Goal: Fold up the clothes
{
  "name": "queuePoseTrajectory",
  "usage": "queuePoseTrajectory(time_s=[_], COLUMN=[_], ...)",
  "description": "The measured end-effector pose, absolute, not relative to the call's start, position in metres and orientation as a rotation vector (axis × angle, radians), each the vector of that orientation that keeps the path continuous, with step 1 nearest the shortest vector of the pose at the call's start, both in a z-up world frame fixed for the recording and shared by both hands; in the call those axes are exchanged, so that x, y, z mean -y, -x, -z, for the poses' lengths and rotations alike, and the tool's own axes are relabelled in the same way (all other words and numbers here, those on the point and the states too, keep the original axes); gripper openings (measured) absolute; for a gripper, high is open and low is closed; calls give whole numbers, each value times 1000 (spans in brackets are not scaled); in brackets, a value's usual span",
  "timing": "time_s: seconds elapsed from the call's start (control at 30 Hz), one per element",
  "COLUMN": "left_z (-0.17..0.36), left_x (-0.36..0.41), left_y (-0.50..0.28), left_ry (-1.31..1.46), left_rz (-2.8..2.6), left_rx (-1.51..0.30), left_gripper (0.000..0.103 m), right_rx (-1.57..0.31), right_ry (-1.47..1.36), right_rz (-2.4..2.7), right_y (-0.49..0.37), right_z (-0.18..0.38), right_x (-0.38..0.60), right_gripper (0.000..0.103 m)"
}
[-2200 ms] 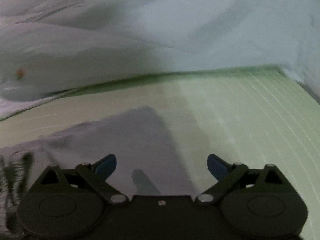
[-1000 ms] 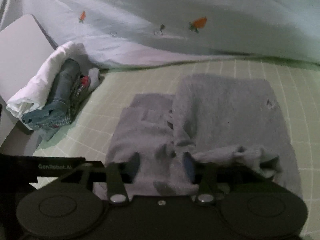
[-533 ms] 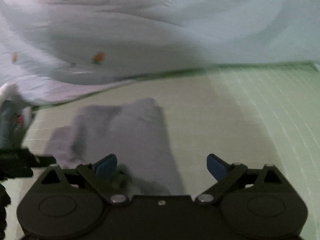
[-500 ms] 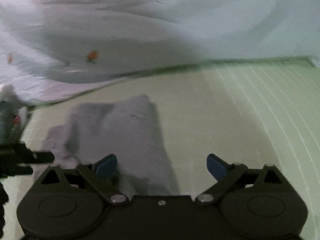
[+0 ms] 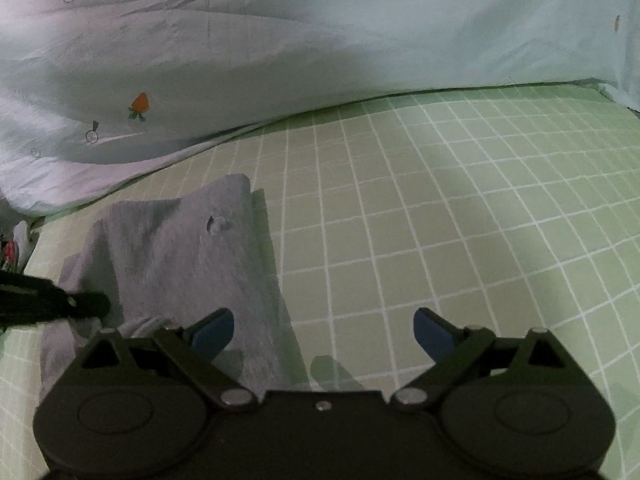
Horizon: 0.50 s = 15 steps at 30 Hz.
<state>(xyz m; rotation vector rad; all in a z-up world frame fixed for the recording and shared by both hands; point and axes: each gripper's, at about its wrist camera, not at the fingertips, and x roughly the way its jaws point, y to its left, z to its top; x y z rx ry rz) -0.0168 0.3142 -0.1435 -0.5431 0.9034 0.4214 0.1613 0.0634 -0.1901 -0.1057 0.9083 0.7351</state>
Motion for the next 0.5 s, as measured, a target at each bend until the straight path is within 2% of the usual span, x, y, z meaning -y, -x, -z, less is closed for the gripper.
queuePoseTrajectory(time_s=[0.27, 0.43, 0.5], left_z=[78, 44, 46], left_x=[-313, -331, -342], left_y=[45, 93, 116], left_ry=[552, 506, 456], left_rz=[-344, -389, -444], left_rx=[-724, -612, -614], left_gripper=[8, 8, 8], right_rx=[-872, -872, -884], right_ry=[87, 108, 125], right_rz=[-745, -801, -822], right_y=[-149, -126, -118], right_z=[177, 175, 178], right_x=[-60, -67, -73], right_gripper=[97, 97, 97])
